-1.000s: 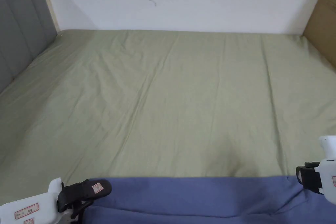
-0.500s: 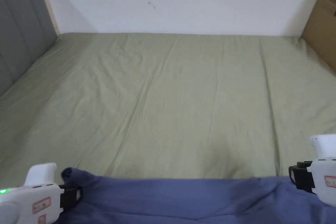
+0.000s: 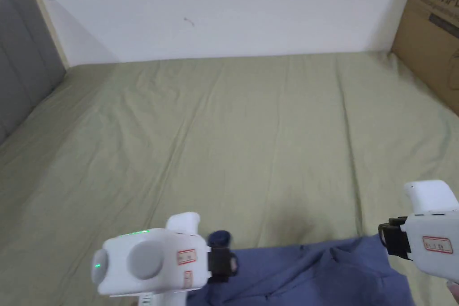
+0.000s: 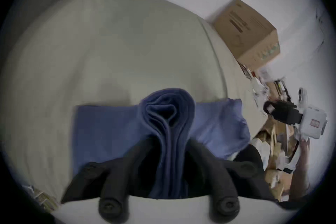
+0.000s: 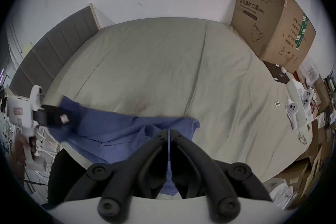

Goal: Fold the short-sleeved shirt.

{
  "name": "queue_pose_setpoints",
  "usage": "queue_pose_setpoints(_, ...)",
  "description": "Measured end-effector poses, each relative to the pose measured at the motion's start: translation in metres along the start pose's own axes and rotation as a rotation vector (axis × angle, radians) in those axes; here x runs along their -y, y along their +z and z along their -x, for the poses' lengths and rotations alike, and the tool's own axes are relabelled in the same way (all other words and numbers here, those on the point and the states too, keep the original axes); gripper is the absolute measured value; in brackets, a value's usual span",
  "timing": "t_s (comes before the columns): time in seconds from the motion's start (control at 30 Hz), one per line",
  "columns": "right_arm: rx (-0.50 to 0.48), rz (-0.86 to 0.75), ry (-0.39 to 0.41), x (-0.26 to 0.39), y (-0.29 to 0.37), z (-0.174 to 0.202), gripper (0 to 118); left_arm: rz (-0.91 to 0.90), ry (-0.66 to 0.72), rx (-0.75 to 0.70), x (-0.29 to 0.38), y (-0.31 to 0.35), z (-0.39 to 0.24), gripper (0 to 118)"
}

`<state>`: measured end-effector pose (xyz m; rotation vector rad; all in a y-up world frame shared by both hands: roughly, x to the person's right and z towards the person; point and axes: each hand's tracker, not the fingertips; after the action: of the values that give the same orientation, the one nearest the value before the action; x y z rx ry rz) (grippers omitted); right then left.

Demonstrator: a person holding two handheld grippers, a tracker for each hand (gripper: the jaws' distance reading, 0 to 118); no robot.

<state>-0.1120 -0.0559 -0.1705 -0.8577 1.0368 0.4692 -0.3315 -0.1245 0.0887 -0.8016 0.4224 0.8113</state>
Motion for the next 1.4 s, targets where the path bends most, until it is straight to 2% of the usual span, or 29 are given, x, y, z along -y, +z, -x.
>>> queue_pose_setpoints(0.03, -0.003, -0.005, -0.006, 0.000, 0.001, -0.001, 2, 0.026, -0.009, 0.026, -0.001, -0.015, -0.012, 46)
queue_pose_setpoints(0.1, -0.011, -0.010, -0.014, 0.001, 0.003, -0.004, 2, 0.064, -0.002, 0.073, -0.003, -0.038, -0.012, 100)
queue_pose_setpoints(0.13, -0.015, -0.010, -0.018, 0.002, 0.004, -0.004, 2, 0.065, 0.005, 0.085, -0.003, -0.042, -0.015, 111)
queue_pose_setpoints(0.27, -0.018, -0.014, -0.032, 0.006, 0.006, -0.009, 2, 0.043, -0.021, 0.067, -0.001, -0.022, -0.013, 109)
queue_pose_setpoints(0.3, -0.019, -0.015, -0.036, 0.008, 0.006, -0.011, 2, 0.004, -0.046, 0.065, -0.002, -0.009, -0.007, 101)
queue_pose_setpoints(0.33, -0.019, -0.015, -0.041, 0.009, 0.005, -0.013, 2, -0.043, -0.059, 0.045, 0.000, 0.005, -0.005, 82)
queue_pose_setpoints(0.37, -0.019, -0.014, -0.045, 0.010, 0.004, -0.014, 2, -0.080, -0.066, 0.000, 0.001, 0.016, -0.003, 54)
queue_pose_setpoints(0.4, -0.018, -0.011, -0.051, 0.011, 0.001, -0.017, 2, -0.101, -0.064, -0.064, 0.001, 0.024, 0.003, 11)
queue_pose_setpoints(0.43, -0.019, -0.010, -0.055, 0.012, 0.000, -0.019, 2, -0.113, -0.057, -0.130, 0.002, 0.030, 0.009, 1)
queue_pose_setpoints(0.6, -0.023, -0.004, -0.073, 0.014, 0.001, -0.021, 2, -0.021, 0.065, -0.040, 0.011, 0.016, 0.028, 2)
queue_pose_setpoints(0.73, -0.017, 0.003, -0.079, 0.017, 0.001, -0.022, 2, 0.139, 0.051, 0.014, 0.019, -0.043, 0.028, 1)
queue_pose_setpoints(0.8, -0.012, 0.005, -0.079, 0.017, 0.004, -0.022, 2, 0.140, 0.015, -0.013, 0.027, -0.057, 0.011, 1)
queue_pose_setpoints(0.87, -0.012, 0.011, -0.076, 0.016, 0.005, -0.021, 2, 0.084, -0.066, -0.049, 0.025, -0.048, -0.004, 1)
queue_pose_setpoints(1.0, -0.007, 0.008, -0.067, 0.012, 0.004, -0.016, 2, 0.098, 0.004, 0.185, 0.026, -0.032, 0.001, 2)
queue_pose_setpoints(1.07, -0.014, 0.007, -0.071, 0.010, 0.001, -0.013, 2, 0.052, 0.037, 0.226, 0.027, -0.011, 0.010, 2)
queue_pose_setpoints(1.17, -0.036, -0.007, -0.081, 0.007, 0.000, -0.007, 2, -0.046, 0.067, 0.214, 0.024, 0.027, 0.050, 2)
queue_pose_setpoints(1.27, -0.047, -0.020, -0.073, 0.005, 0.001, -0.001, 2, -0.118, 0.200, 0.274, 0.020, 0.062, 0.115, 2)
queue_pose_setpoints(1.3, -0.046, -0.017, -0.067, 0.003, 0.000, 0.001, 2, -0.121, 0.257, 0.329, 0.021, 0.070, 0.142, 5)
queue_pose_setpoints(1.33, -0.048, -0.011, -0.060, -0.001, 0.002, 0.005, 2, -0.129, 0.293, 0.359, 0.022, 0.079, 0.161, 15)
queue_pose_setpoints(1.37, -0.049, -0.005, -0.060, -0.002, 0.002, 0.006, 2, -0.140, 0.310, 0.370, 0.023, 0.084, 0.174, 29)
queue_pose_setpoints(1.4, -0.050, 0.001, -0.061, -0.003, 0.001, 0.007, 2, -0.150, 0.325, 0.364, 0.024, 0.088, 0.187, 52)
